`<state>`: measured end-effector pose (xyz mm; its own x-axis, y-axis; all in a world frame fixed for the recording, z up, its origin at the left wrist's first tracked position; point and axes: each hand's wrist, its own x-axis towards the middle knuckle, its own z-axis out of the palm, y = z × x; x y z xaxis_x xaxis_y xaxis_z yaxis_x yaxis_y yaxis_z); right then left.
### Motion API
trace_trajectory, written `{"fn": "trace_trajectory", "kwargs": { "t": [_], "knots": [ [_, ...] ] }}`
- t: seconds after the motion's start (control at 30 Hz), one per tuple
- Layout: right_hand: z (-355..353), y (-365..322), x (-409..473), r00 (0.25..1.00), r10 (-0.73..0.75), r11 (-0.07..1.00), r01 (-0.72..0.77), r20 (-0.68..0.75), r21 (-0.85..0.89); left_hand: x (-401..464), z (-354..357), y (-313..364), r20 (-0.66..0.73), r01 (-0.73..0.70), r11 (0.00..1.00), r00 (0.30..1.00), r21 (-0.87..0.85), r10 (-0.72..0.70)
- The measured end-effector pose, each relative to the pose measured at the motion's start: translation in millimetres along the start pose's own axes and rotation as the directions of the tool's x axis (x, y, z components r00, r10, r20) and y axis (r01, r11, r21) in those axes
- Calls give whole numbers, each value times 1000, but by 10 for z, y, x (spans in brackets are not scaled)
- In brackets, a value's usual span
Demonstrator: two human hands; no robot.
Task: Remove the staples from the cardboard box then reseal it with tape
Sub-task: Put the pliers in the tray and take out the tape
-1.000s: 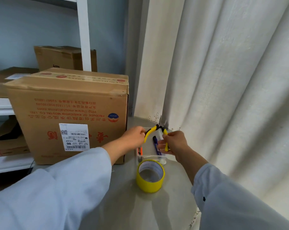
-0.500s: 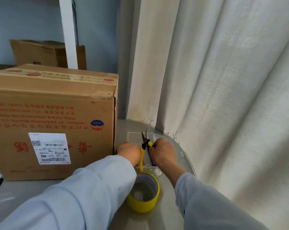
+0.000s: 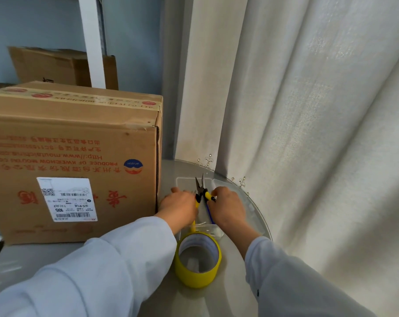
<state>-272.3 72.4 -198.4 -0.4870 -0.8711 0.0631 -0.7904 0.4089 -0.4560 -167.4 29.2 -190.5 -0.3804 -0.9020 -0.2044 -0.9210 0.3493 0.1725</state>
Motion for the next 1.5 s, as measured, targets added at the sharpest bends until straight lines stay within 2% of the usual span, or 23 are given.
{"fn": "trace_trajectory", "kwargs": {
  "t": [0.17,0.3,0.4,0.47,0.53,0.57,0.63,0.67,0.73,0.8,0.87,1.0,1.13,1.27,1.4,1.5],
  "knots": [
    [9,-40,-6,998,-14,998,18,65,-53,-226,-303,60,-172,-92,984,978,150,118],
    [1,-104,-79,997,-17,1000,16,73,16,-469,-345,-25,-198,-140,976,965,164,172],
    [-59,-158,-197,998,-19,997,15,54,79,-631,-339,-180,-191,-148,989,971,3,146],
    [-119,-174,-277,999,-24,985,17,41,171,-708,-315,-288,-177,-149,968,978,-203,113],
    [-191,-214,-381,998,-29,922,5,58,387,-788,-268,-356,-155,-160,860,983,-485,96],
    [-237,-250,-464,996,-24,853,-25,86,521,-852,-245,-375,-152,-164,788,984,-593,91],
    [-323,-313,-611,980,-23,676,-129,195,726,-927,-200,-382,-165,-182,706,982,-685,93],
    [-366,-333,-702,969,-36,618,-171,245,768,-973,-171,-379,-178,-198,679,979,-707,100],
    [-415,-346,-818,959,-49,591,-198,279,782,-1040,-125,-357,-194,-228,627,973,-745,123],
    [-428,-326,-859,972,-5,604,-184,234,776,-1103,-94,-346,-201,-243,579,970,-778,137],
    [-451,-279,-853,984,60,646,-165,166,745,-1141,-52,-368,-200,-244,583,970,-775,140],
    [-457,-158,-849,991,65,829,-121,121,545,-1135,69,-481,-209,-284,774,957,-566,199],
    [-361,-53,-887,986,74,944,-117,150,308,-1171,207,-496,-158,-288,876,957,-387,244],
    [-292,104,-878,978,156,982,-168,136,81,-1170,370,-497,-11,-303,920,951,-247,310],
    [-287,274,-916,961,201,968,-166,189,-190,-1220,304,-565,3,-305,925,949,-225,314],
    [-173,333,-946,948,198,945,-117,251,-305,-1244,278,-658,5,-273,928,959,-255,283]
  ]
}}
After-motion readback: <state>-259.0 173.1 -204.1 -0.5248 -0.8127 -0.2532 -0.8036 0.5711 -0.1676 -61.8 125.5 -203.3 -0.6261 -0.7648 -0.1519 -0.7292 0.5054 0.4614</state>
